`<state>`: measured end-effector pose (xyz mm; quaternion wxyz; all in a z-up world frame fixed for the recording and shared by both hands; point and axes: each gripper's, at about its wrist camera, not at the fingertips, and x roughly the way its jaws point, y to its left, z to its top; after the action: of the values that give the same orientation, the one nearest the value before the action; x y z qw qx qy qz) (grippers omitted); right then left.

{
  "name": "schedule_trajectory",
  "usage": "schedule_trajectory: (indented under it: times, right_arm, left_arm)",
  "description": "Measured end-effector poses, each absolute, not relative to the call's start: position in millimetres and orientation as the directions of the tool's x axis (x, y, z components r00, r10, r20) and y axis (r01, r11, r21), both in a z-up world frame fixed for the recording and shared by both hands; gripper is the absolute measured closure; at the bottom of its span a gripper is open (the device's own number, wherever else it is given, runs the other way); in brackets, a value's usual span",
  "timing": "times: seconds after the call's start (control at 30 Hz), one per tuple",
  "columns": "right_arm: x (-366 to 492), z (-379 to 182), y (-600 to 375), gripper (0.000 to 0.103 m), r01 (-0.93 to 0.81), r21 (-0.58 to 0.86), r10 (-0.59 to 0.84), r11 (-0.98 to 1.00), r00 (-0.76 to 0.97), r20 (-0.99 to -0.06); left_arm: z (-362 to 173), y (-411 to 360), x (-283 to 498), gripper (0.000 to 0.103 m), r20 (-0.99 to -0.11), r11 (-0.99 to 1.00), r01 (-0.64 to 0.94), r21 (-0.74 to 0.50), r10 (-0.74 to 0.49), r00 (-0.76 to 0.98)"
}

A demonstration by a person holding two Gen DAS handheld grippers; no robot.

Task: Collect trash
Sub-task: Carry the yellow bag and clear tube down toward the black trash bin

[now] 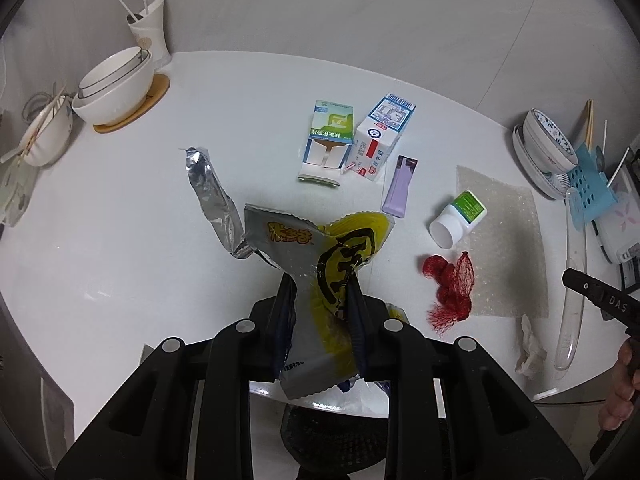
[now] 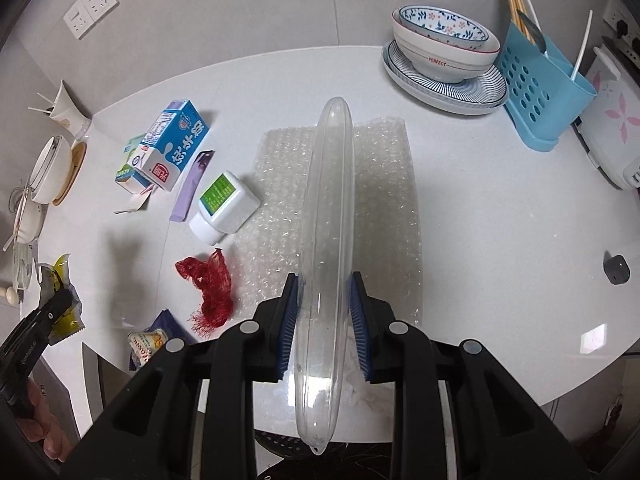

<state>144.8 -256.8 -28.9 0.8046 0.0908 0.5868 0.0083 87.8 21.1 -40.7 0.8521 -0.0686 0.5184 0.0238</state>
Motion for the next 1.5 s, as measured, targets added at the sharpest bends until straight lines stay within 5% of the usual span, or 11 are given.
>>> schedule_trajectory:
  times: [0.67, 1.5]
  right_arm:
    - [61.0, 10.7, -241.2, 0.078, 0.045, 0.154, 0.122, 0.987, 0.405, -0.906]
    - [-15.7, -3.7, -204.2, 0.078, -0.065, 0.15, 0.163, 0.987, 0.433, -0.887]
  left_arm:
    - [-11.1, 8.6, 10.4, 0.079, -0.85, 0.991, -0.048, -0.127, -0.083, 0.521]
    - [-41.1, 16.3, -77.3, 0.079, -0.866, 0.987, -0.051, -0.152, -0.108, 0.488]
